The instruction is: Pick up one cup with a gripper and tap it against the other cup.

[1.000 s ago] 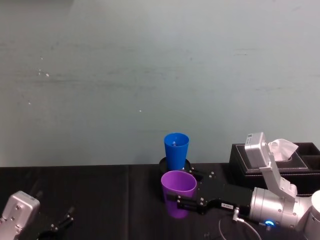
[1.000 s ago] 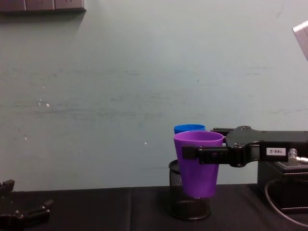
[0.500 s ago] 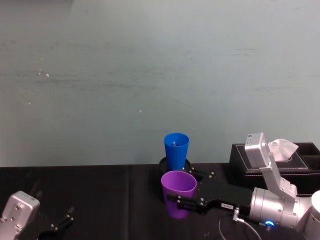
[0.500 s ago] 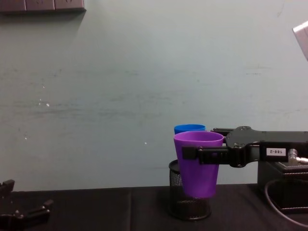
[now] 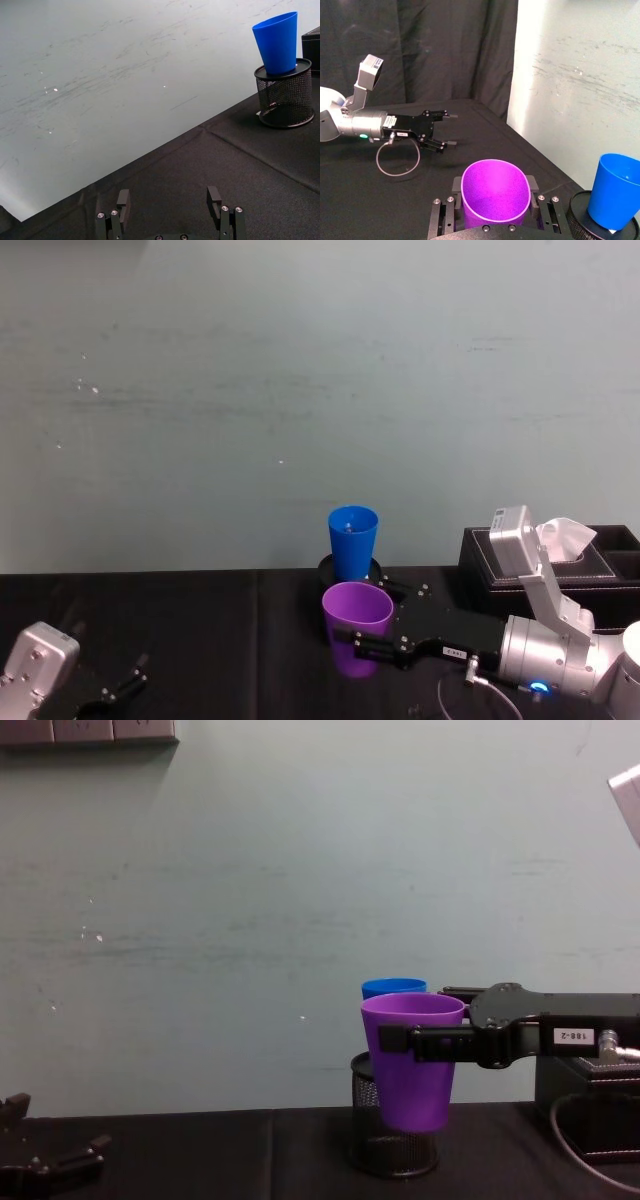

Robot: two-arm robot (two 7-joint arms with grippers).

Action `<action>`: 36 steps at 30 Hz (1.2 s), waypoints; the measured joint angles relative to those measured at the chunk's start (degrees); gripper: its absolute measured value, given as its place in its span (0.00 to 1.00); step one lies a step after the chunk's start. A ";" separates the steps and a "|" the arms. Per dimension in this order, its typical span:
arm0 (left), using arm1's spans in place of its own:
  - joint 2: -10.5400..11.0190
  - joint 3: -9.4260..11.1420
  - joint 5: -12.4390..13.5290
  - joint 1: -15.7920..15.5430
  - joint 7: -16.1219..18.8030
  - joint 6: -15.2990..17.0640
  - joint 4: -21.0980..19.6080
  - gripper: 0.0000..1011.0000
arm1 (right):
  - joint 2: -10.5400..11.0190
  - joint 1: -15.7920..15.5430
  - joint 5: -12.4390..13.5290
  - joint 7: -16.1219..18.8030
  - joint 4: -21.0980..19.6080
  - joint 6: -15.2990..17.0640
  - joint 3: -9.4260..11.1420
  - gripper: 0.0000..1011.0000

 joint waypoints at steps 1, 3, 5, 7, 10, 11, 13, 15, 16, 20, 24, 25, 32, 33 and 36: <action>0.00 0.00 0.00 0.00 0.00 0.00 0.00 0.99 | 0.00 0.00 0.00 0.00 0.00 0.00 0.00 0.73; 0.00 0.00 0.00 0.00 0.00 0.00 0.00 0.99 | 0.00 0.00 0.00 0.00 0.00 0.00 0.00 0.73; 0.00 0.00 0.00 0.00 0.00 0.00 0.00 0.99 | 0.00 0.00 0.00 0.00 0.00 0.00 0.00 0.73; 0.00 0.00 0.00 0.00 0.00 0.00 0.00 0.99 | 0.00 0.00 0.00 0.01 0.00 0.00 0.00 0.73; 0.00 0.00 0.00 0.00 0.00 0.00 0.00 0.99 | 0.00 0.00 0.00 0.01 0.00 0.00 0.00 0.73; 0.00 0.00 0.00 0.00 0.00 0.00 0.00 0.99 | 0.00 0.00 0.00 0.02 0.00 0.00 0.00 0.73; 0.00 0.00 0.00 0.00 0.00 0.00 0.00 0.99 | 0.00 0.00 0.00 0.02 0.00 0.00 0.00 0.73; 0.00 0.00 0.00 0.00 0.00 0.00 0.00 0.99 | 0.00 0.00 0.00 0.02 0.00 0.00 0.00 0.73; 0.00 0.00 0.00 0.00 0.00 0.00 0.00 0.99 | 0.00 0.00 0.00 0.02 0.00 0.00 0.00 0.73; 0.00 0.00 0.00 0.00 0.00 0.00 0.00 0.99 | 0.00 0.00 0.00 0.03 0.00 0.00 0.00 0.73; 0.00 0.00 0.00 0.00 0.00 0.00 0.00 0.99 | 0.00 0.00 0.00 0.03 0.00 0.00 0.00 0.73; 0.00 0.00 0.00 0.00 0.00 0.00 0.00 0.99 | 0.00 0.00 0.00 0.03 0.00 0.00 0.00 0.73; 0.00 0.00 0.00 0.00 0.00 0.00 0.00 0.99 | 0.00 0.00 0.00 0.02 0.00 0.00 0.00 0.73; 0.00 0.00 0.00 0.00 0.00 0.00 0.00 0.99 | 0.00 0.00 0.00 0.02 0.00 0.00 0.00 0.73; 0.00 0.00 0.00 0.00 0.00 0.00 0.00 0.99 | 0.00 0.00 0.00 0.03 0.00 0.00 0.00 0.73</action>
